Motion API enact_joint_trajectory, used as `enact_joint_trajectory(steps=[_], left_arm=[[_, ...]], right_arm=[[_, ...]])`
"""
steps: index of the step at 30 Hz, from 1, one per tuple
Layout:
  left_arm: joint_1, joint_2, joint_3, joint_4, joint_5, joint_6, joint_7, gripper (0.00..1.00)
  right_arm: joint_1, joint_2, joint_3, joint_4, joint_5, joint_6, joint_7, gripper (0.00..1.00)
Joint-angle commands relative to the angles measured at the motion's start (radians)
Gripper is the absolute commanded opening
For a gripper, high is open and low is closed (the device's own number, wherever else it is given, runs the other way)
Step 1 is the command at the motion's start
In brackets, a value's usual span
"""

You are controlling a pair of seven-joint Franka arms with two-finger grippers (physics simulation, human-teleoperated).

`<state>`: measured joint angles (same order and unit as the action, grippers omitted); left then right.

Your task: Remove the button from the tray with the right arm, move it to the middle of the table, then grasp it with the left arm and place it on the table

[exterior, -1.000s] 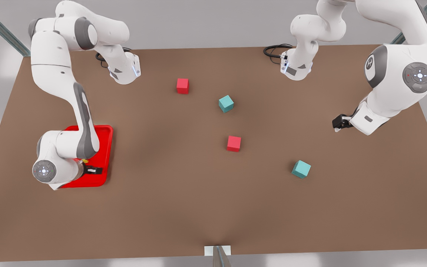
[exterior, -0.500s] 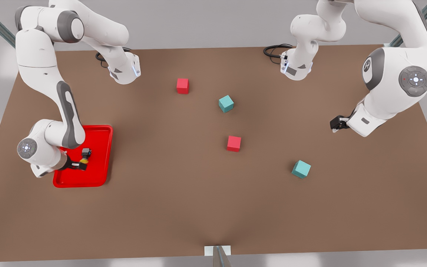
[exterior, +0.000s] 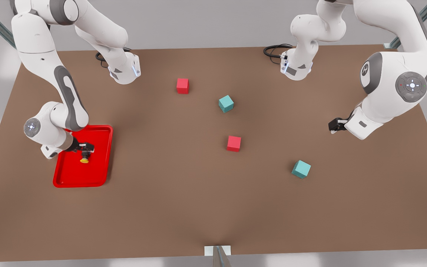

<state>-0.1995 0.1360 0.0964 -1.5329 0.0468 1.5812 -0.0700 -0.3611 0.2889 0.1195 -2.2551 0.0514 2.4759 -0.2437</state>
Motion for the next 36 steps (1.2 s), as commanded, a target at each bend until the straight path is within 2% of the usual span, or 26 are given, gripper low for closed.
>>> enact_joint_trajectory(steps=[1,12,30,31,32,36], left_arm=[[0.0,-0.001,0.0,0.0,0.001,-0.004,-0.002,1.0],[0.0,0.005,0.0,0.0,0.001,-0.006,-0.002,1.0],[0.0,0.02,0.0,0.0,-0.008,-0.006,-0.004,1.0],[0.0,0.02,0.0,0.0,-0.008,-0.006,-0.004,1.0],[0.0,0.02,0.0,0.0,-0.008,-0.006,-0.004,1.0],[0.0,0.02,0.0,0.002,-0.008,-0.006,-0.005,1.0]], right_arm=[[-0.001,-0.002,0.0,-0.011,0.004,0.023,-0.157,1.0],[-0.044,0.098,-0.003,0.002,-0.005,0.143,-0.204,1.0],[-0.03,0.151,-0.004,-0.006,-0.021,0.156,-0.186,1.0],[-0.029,0.153,-0.004,-0.006,-0.021,0.156,-0.187,0.92],[-0.027,0.153,-0.004,-0.006,-0.021,0.156,-0.19,0.74],[-0.021,0.154,-0.004,-0.006,-0.021,0.155,-0.195,0.56]])
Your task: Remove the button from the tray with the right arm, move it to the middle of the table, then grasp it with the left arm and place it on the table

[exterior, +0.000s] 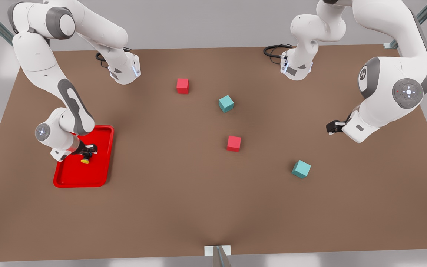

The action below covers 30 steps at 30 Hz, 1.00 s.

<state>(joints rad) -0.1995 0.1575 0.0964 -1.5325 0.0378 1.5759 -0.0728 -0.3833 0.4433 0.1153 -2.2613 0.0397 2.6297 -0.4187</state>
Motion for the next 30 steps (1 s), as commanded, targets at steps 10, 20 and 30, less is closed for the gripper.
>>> enact_joint_trajectory(steps=[10,20,30], left_arm=[[0.0,-0.001,0.0,0.002,0.001,0.0,-0.002,1.0],[0.0,-0.001,0.0,0.002,0.001,0.0,-0.001,1.0],[0.0,-0.001,0.0,0.002,0.001,-0.007,-0.001,1.0]], right_arm=[[0.006,-0.003,0.003,0.009,-0.011,-0.005,-0.02,0.39],[0.026,-0.021,0.049,0.081,-0.009,-0.059,-0.017,0.4],[0.231,-0.023,0.115,0.394,-0.014,-0.33,0.218,0.44]])
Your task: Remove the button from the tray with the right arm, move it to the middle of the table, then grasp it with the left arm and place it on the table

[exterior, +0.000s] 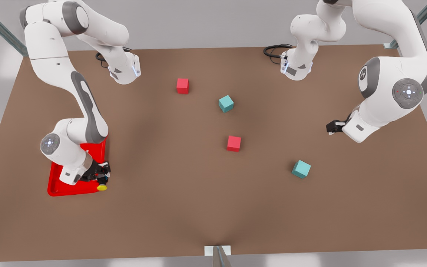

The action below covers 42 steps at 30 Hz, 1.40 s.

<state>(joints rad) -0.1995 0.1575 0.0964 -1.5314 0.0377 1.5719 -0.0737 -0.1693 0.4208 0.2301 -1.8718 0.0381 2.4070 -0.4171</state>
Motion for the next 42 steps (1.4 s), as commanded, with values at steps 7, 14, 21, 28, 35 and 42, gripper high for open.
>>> enact_joint_trajectory(steps=[7,14,21,28,35,42], left_arm=[[0.0,-0.001,0.0,-0.001,0.001,-0.018,-0.003,1.0],[0.0,0.004,0.0,0.0,0.001,-0.033,-0.001,1.0],[0.0,0.007,0.0,0.0,0.002,-0.026,0.0,1.0],[0.0,0.014,0.0,0.0,0.002,-0.024,0.0,1.0],[0.0,0.019,0.0,0.0,0.001,-0.023,-0.001,1.0],[0.002,0.016,0.0,0.002,0.001,-0.024,0.002,1.0]], right_arm=[[0.27,0.016,0.0,0.112,-0.061,-0.183,0.595,0.44],[0.54,0.118,0.0,0.333,-0.101,-0.319,1.127,0.44],[0.703,0.432,-0.012,0.752,-0.101,-0.384,1.339,0.45],[0.853,0.541,-0.029,0.924,-0.096,-0.376,1.575,0.45],[0.936,0.585,-0.032,1.023,-0.086,-0.352,1.712,0.45],[0.97,0.61,-0.032,1.023,-0.084,-0.266,1.727,0.45]])
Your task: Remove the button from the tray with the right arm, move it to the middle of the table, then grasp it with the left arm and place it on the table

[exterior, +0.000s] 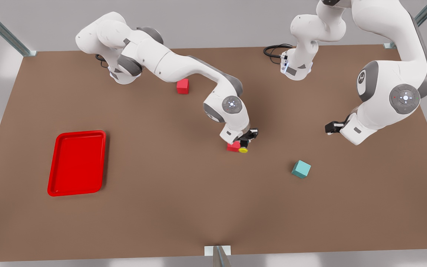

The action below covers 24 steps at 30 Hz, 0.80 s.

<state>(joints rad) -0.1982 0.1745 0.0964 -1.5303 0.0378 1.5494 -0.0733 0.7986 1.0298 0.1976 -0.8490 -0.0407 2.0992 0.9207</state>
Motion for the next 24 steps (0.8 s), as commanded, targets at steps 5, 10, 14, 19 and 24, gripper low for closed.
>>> enact_joint_trajectory(steps=[5,10,14,19,24], left_arm=[[0.0,-0.001,0.0,-0.001,0.001,-0.008,0.001,1.0],[-0.001,0.002,0.0,-0.001,0.001,-0.005,0.0,1.0],[-0.003,0.0,-0.003,-0.001,0.001,-0.006,0.0,1.0],[-0.003,0.002,-0.003,-0.001,0.001,-0.006,-0.002,1.0],[-0.003,0.003,-0.003,-0.001,0.001,-0.006,-0.002,1.0]], right_arm=[[0.014,0.022,0.002,0.001,-0.004,0.12,0.377,0.45],[0.005,0.022,0.005,-0.001,0.01,0.147,0.354,0.45],[0.04,0.033,0.008,0.001,0.01,0.185,0.351,0.45],[0.09,0.067,0.0,-0.001,0.008,0.232,0.336,0.45],[0.131,0.118,-0.029,-0.001,0.007,0.257,0.319,0.45]])
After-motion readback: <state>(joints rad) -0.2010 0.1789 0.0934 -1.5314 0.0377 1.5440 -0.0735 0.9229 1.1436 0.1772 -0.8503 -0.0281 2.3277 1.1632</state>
